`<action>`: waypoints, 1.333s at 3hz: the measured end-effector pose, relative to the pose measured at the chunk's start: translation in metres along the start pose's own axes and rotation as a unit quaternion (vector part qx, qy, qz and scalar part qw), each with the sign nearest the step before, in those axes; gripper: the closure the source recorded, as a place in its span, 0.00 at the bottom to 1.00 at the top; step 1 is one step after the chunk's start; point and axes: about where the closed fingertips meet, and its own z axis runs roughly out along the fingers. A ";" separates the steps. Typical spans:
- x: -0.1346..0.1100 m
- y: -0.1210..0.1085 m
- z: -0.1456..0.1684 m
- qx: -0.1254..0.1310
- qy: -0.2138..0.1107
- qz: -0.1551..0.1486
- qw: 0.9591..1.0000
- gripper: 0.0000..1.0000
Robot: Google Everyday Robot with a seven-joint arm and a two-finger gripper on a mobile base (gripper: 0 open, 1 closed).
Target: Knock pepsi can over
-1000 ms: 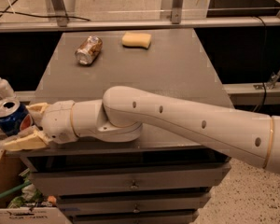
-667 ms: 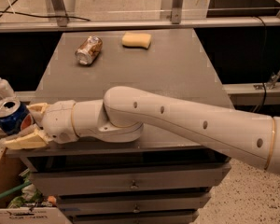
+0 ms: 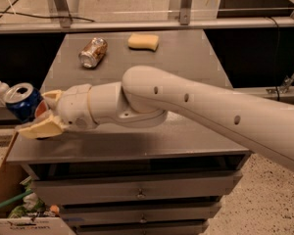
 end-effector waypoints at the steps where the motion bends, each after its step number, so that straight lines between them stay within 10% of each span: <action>1: -0.022 -0.014 -0.033 -0.002 0.059 -0.017 0.998 1.00; 2: -0.038 -0.018 -0.055 -0.021 0.139 -0.041 0.989 1.00; 3: -0.033 -0.019 -0.071 -0.048 0.237 -0.039 0.970 1.00; 4: -0.011 -0.013 -0.086 -0.070 0.341 -0.026 0.937 1.00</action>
Offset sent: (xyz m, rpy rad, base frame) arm 0.0474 -0.1100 0.0476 -0.6109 -0.0722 -0.0073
